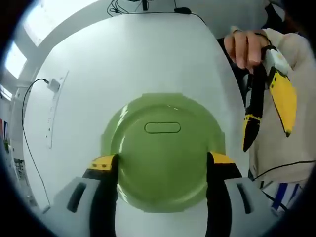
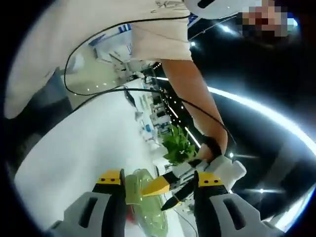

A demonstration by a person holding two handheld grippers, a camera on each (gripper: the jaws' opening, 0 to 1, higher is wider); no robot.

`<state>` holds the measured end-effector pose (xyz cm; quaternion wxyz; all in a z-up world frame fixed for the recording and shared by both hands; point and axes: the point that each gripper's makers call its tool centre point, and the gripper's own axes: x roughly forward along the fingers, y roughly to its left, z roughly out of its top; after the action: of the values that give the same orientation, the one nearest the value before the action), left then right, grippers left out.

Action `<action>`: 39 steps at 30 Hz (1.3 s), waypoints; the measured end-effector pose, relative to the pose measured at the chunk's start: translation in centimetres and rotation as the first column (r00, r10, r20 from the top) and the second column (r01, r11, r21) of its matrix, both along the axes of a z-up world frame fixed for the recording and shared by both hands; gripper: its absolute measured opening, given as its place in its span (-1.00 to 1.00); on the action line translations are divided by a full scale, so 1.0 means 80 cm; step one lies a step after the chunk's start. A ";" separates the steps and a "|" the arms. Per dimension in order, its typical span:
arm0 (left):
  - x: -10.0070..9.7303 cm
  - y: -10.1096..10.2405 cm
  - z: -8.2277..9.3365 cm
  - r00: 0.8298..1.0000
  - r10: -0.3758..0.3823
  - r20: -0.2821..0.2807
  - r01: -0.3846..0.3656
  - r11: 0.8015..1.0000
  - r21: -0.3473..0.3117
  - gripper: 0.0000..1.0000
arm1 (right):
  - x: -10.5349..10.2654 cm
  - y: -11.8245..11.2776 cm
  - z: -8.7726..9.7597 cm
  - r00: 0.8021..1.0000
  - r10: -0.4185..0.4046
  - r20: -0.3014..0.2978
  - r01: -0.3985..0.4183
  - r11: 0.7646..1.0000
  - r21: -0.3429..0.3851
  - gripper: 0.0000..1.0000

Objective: Open container latches remove lid place lid upside down on tabletop take tomato from container place on tabletop

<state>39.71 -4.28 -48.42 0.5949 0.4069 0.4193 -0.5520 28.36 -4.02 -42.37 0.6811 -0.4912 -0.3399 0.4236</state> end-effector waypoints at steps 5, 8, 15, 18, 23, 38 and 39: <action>0.000 0.000 0.000 1.000 -0.002 0.000 0.002 1.000 0.007 0.31 | -0.012 0.014 -0.007 0.994 0.034 0.100 -0.027 0.997 -0.069 -0.06; 0.000 0.000 0.000 1.000 -0.002 0.000 0.002 1.000 0.005 0.31 | -0.009 0.015 -0.022 0.978 0.047 0.202 -0.020 0.991 -0.133 -0.16; 0.001 -0.001 0.000 1.000 0.004 -0.001 -0.004 1.000 -0.012 0.32 | 0.003 0.016 -0.036 0.970 0.060 0.235 -0.025 0.988 -0.149 -0.19; 0.001 -0.001 0.000 1.000 0.006 -0.001 -0.006 1.000 -0.014 0.32 | 0.004 0.016 -0.038 0.969 0.065 0.239 -0.029 0.988 -0.150 -0.19; 0.001 -0.001 0.000 1.000 0.005 -0.001 -0.005 1.000 -0.018 0.32 | 0.001 0.017 -0.046 0.970 0.072 0.230 -0.037 0.988 -0.152 -0.22; 0.001 -0.001 0.000 1.000 0.002 0.000 -0.002 1.000 -0.015 0.32 | 0.018 0.023 -0.041 0.968 0.066 0.243 -0.030 0.989 -0.146 -0.30; 0.001 -0.001 0.000 1.000 0.001 0.000 -0.001 1.000 -0.016 0.32 | 0.020 0.023 -0.042 0.962 0.065 0.265 -0.023 0.987 -0.157 -0.32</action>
<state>39.76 -4.35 -48.39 0.5984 0.4018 0.4152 -0.5550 29.94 -2.21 -45.76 0.5793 -0.5871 -0.4069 0.3926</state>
